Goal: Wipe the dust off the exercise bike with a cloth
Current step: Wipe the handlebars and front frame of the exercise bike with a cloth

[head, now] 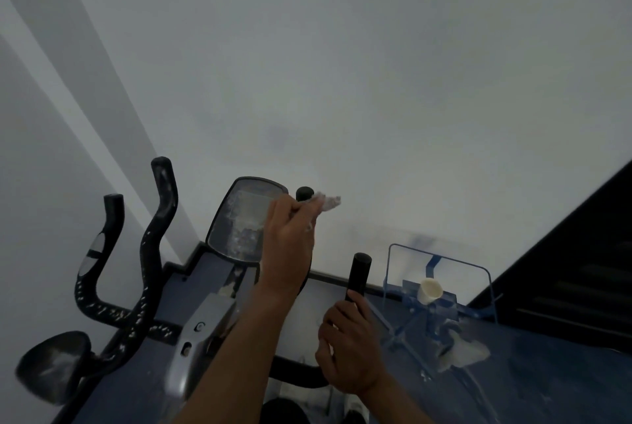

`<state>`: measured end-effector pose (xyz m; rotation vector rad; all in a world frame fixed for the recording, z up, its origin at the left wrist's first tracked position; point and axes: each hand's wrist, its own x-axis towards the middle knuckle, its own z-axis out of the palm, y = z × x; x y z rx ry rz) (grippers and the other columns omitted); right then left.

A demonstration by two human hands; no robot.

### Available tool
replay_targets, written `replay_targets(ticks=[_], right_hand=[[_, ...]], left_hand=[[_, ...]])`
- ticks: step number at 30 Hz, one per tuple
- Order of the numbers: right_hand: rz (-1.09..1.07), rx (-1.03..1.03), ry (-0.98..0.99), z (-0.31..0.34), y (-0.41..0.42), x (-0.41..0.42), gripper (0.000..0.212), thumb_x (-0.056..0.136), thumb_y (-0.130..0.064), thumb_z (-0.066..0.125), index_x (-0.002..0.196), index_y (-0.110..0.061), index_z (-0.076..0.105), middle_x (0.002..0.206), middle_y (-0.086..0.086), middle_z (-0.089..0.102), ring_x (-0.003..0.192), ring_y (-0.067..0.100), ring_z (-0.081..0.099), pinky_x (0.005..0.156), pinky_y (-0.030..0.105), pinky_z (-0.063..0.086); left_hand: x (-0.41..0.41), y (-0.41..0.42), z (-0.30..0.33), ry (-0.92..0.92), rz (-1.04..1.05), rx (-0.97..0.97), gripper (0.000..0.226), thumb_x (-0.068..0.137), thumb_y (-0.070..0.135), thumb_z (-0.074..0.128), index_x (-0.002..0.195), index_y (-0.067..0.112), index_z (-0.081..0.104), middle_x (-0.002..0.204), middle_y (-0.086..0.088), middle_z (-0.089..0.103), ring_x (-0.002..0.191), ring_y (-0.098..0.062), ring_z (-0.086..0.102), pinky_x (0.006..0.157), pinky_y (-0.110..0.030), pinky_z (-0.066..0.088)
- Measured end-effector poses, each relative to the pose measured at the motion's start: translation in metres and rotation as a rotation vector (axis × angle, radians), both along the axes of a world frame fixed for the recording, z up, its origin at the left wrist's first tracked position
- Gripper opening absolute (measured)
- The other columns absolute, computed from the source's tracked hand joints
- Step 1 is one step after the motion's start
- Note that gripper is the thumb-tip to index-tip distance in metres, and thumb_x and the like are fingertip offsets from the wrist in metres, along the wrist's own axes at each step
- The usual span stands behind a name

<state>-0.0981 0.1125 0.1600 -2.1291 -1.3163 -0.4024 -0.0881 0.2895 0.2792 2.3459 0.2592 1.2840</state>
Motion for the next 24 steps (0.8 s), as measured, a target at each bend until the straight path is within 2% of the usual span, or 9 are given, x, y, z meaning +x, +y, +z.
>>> replay_targets(ticks=[6,8,10,11,13,15,18,21,24], right_hand=[[-0.005,0.000,-0.007,0.001,0.000,0.000,0.016,0.080,-0.022,0.058,0.065,-0.015,0.059,0.074,0.001,0.053,0.077,0.022,0.052,0.103,0.048,0.040],[-0.005,-0.015,-0.007,0.000,0.000,0.000,0.016,0.080,-0.022,0.058,0.066,-0.015,0.059,0.074,0.001,0.053,0.077,0.023,0.053,0.105,0.046,0.039],[-0.003,-0.029,-0.002,-0.001,-0.001,0.000,0.014,0.080,-0.022,0.060,0.067,-0.015,0.059,0.075,0.001,0.053,0.078,0.023,0.054,0.107,0.045,0.037],[0.000,-0.029,0.002,-0.001,-0.001,0.000,0.013,0.079,-0.021,0.060,0.068,-0.015,0.059,0.075,0.001,0.054,0.078,0.023,0.053,0.107,0.046,0.037],[0.003,-0.019,0.006,-0.002,-0.001,0.001,0.014,0.080,-0.020,0.059,0.067,-0.014,0.059,0.075,0.002,0.054,0.078,0.022,0.052,0.106,0.048,0.038],[0.000,-0.012,0.000,-0.003,-0.001,0.001,0.015,0.080,-0.020,0.059,0.066,-0.014,0.058,0.075,0.002,0.053,0.077,0.022,0.052,0.105,0.049,0.039],[0.000,-0.012,-0.004,-0.002,0.000,0.001,0.015,0.079,-0.021,0.058,0.066,-0.014,0.057,0.074,0.002,0.052,0.077,0.022,0.051,0.104,0.049,0.040],[-0.011,-0.014,-0.007,-0.003,0.000,0.000,0.016,0.080,-0.021,0.057,0.066,-0.014,0.057,0.074,0.002,0.051,0.076,0.023,0.051,0.104,0.049,0.039],[-0.022,0.008,-0.016,-0.003,0.001,0.000,0.016,0.079,-0.020,0.058,0.065,-0.014,0.057,0.073,0.002,0.052,0.075,0.022,0.051,0.108,0.047,0.037]], left_hand=[[0.014,-0.007,-0.005,0.067,0.083,-0.001,0.023,0.100,0.017,0.066,0.122,0.012,0.072,0.090,-0.005,0.049,0.081,-0.021,0.049,0.068,-0.032,0.050],[-0.002,-0.016,-0.029,0.183,0.104,-0.141,0.031,0.100,0.042,0.063,0.116,0.017,0.071,0.097,-0.003,0.055,0.086,-0.014,0.053,0.074,-0.031,0.051],[-0.011,-0.022,-0.040,0.211,0.120,-0.246,0.051,0.094,0.067,0.054,0.104,0.019,0.068,0.101,0.001,0.059,0.086,-0.004,0.054,0.077,-0.026,0.048],[-0.010,-0.022,-0.037,0.200,0.117,-0.233,0.048,0.095,0.063,0.056,0.103,0.017,0.068,0.101,0.001,0.060,0.086,-0.005,0.055,0.078,-0.024,0.046],[-0.006,-0.016,-0.025,0.162,0.097,-0.227,0.024,0.099,0.033,0.067,0.109,0.012,0.072,0.101,-0.005,0.059,0.088,-0.014,0.057,0.077,-0.024,0.047],[0.000,-0.007,-0.017,0.070,0.049,-0.145,0.019,0.097,0.015,0.071,0.114,0.007,0.073,0.103,-0.008,0.058,0.089,-0.020,0.057,0.077,-0.026,0.051],[-0.013,-0.005,-0.024,0.140,-0.039,-0.214,0.015,0.098,0.016,0.069,0.111,0.014,0.075,0.103,0.000,0.058,0.091,-0.013,0.057,0.078,-0.030,0.055],[-0.036,-0.002,-0.045,0.177,-0.065,-0.324,0.016,0.091,0.014,0.074,0.107,0.016,0.076,0.093,0.003,0.059,0.080,-0.006,0.061,0.075,-0.030,0.058],[-0.047,0.006,-0.041,0.145,0.032,-0.395,0.011,0.088,0.015,0.078,0.098,0.011,0.077,0.088,0.008,0.058,0.079,0.005,0.060,0.074,-0.010,0.049]])
